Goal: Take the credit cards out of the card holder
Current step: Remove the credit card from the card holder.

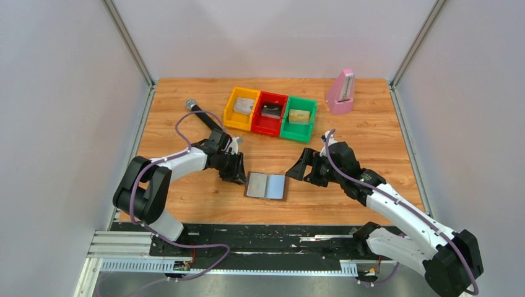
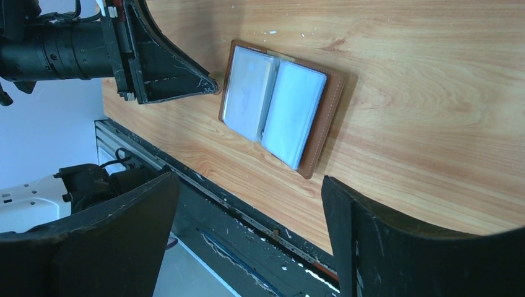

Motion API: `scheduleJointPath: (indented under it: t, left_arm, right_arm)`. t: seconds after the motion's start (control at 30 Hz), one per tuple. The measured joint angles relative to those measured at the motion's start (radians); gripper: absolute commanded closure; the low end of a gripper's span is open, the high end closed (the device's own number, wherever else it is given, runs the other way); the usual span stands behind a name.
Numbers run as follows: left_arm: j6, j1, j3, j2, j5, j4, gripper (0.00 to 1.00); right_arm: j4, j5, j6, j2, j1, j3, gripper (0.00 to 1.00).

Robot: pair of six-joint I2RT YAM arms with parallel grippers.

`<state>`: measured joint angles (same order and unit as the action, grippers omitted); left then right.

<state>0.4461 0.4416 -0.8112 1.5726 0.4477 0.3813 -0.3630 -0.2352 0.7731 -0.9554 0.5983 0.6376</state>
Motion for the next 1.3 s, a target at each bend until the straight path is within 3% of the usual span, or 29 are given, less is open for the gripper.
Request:
scheduleJointPath:
  t: [0.03, 0.17, 0.23, 0.67, 1.0, 1.3]
  left_arm:
    - [-0.002, 0.002, 0.001, 0.000, -0.002, -0.002, 0.64]
    - [0.000, 0.003, 0.013, 0.000, 0.010, -0.019, 0.92]
    - [0.007, 0.004, 0.020, 0.000, 0.027, -0.029, 1.00]
    - [0.116, 0.004, 0.097, -0.123, 0.171, -0.148, 1.00]
    - [0.133, 0.004, 0.116, -0.146, 0.199, -0.166, 1.00]
    - [0.133, 0.004, 0.119, -0.147, 0.203, -0.166, 1.00]
  right_arm:
    - [0.000, 0.000, 0.001, -0.005, 0.004, 0.002, 0.14]
    - [0.002, 0.002, 0.011, -0.026, 0.024, 0.010, 0.16]
    - [0.003, 0.003, 0.016, -0.040, 0.039, 0.013, 0.16]
    - [0.035, 0.094, 0.037, -0.243, 0.164, 0.070, 0.19]
    - [0.090, 0.165, 0.024, -0.480, 0.267, 0.179, 0.22]
    - [0.114, 0.198, 0.011, -0.582, 0.302, 0.207, 0.29]
